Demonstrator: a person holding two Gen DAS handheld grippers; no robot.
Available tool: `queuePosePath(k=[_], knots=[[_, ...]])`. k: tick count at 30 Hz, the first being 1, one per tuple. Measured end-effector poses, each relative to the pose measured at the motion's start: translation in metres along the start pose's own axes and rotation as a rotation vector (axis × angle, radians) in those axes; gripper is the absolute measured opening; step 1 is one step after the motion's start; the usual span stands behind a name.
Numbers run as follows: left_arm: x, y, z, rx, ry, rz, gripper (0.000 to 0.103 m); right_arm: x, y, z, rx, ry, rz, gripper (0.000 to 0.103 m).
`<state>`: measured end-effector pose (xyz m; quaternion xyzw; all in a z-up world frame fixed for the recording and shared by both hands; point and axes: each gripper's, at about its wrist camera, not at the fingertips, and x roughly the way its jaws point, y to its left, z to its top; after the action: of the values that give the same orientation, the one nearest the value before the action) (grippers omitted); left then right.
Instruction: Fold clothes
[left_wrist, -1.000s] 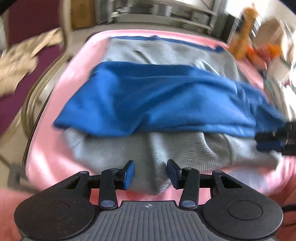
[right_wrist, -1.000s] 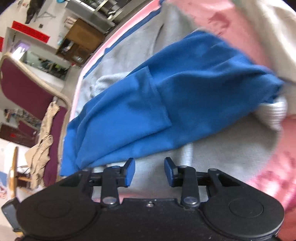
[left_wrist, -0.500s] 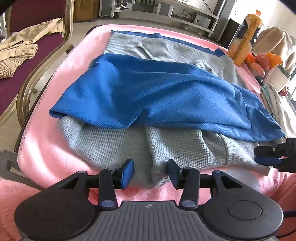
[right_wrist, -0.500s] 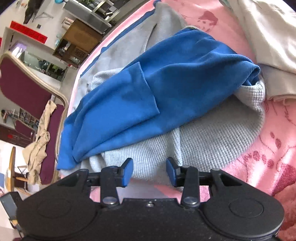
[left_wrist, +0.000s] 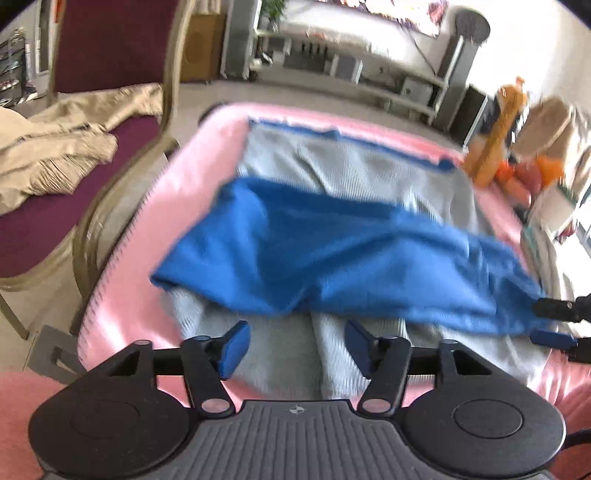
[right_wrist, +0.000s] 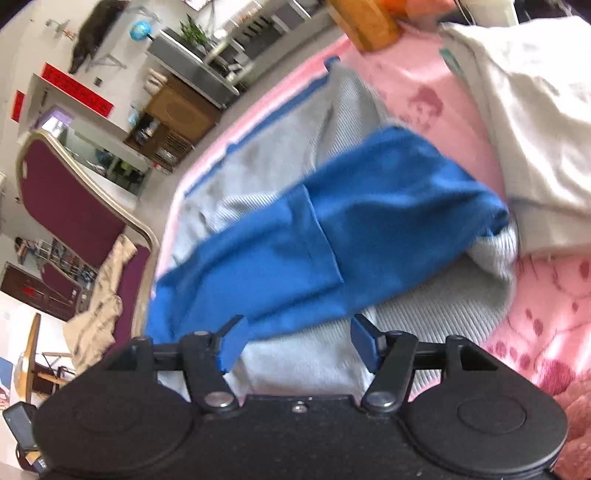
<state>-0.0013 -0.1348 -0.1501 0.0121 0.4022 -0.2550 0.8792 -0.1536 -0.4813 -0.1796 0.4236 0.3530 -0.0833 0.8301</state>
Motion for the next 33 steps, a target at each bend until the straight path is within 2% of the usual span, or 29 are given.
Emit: queuePosePath(k=[6, 8, 10, 12, 17, 20, 24, 25, 26, 28, 31, 33], knots=[[-0.002, 0.009, 0.017, -0.049, -0.014, -0.016, 0.061, -0.011, 0.017, 0.018, -0.022, -0.042, 0.032, 0.066], [-0.007, 0.009, 0.03, -0.048, -0.027, -0.044, 0.056, -0.014, 0.023, 0.024, -0.027, -0.049, 0.04, 0.066], [-0.012, 0.01, 0.053, -0.052, -0.06, -0.062, 0.055, -0.02, 0.034, 0.035, -0.043, -0.065, 0.055, 0.066], [-0.017, 0.011, 0.077, -0.057, -0.096, -0.079, 0.048, -0.029, 0.053, 0.053, -0.088, -0.096, 0.059, 0.066], [-0.007, 0.013, 0.143, -0.066, -0.142, -0.066, 0.046, -0.024, 0.077, 0.106, -0.142, -0.196, 0.034, 0.068], [0.025, 0.013, 0.177, -0.036, -0.13, -0.035, 0.048, -0.018, 0.088, 0.139, -0.169, -0.258, 0.015, 0.068], [0.094, 0.022, 0.211, -0.049, -0.065, 0.001, 0.053, 0.005, 0.093, 0.182, -0.182, -0.325, -0.027, 0.067], [0.115, 0.027, 0.218, -0.068, -0.045, 0.015, 0.053, 0.019, 0.087, 0.192, -0.178, -0.334, -0.051, 0.061], [0.136, 0.031, 0.224, -0.084, -0.026, 0.03, 0.053, 0.033, 0.081, 0.202, -0.185, -0.343, -0.085, 0.049], [0.177, 0.04, 0.235, -0.115, 0.009, 0.061, 0.055, 0.063, 0.068, 0.221, -0.205, -0.352, -0.168, 0.039], [0.228, 0.053, 0.249, -0.18, 0.062, 0.061, 0.056, 0.104, 0.041, 0.248, -0.205, -0.346, -0.23, 0.039], [0.254, 0.058, 0.256, -0.205, 0.085, 0.041, 0.06, 0.129, 0.022, 0.265, -0.179, -0.338, -0.249, 0.043]])
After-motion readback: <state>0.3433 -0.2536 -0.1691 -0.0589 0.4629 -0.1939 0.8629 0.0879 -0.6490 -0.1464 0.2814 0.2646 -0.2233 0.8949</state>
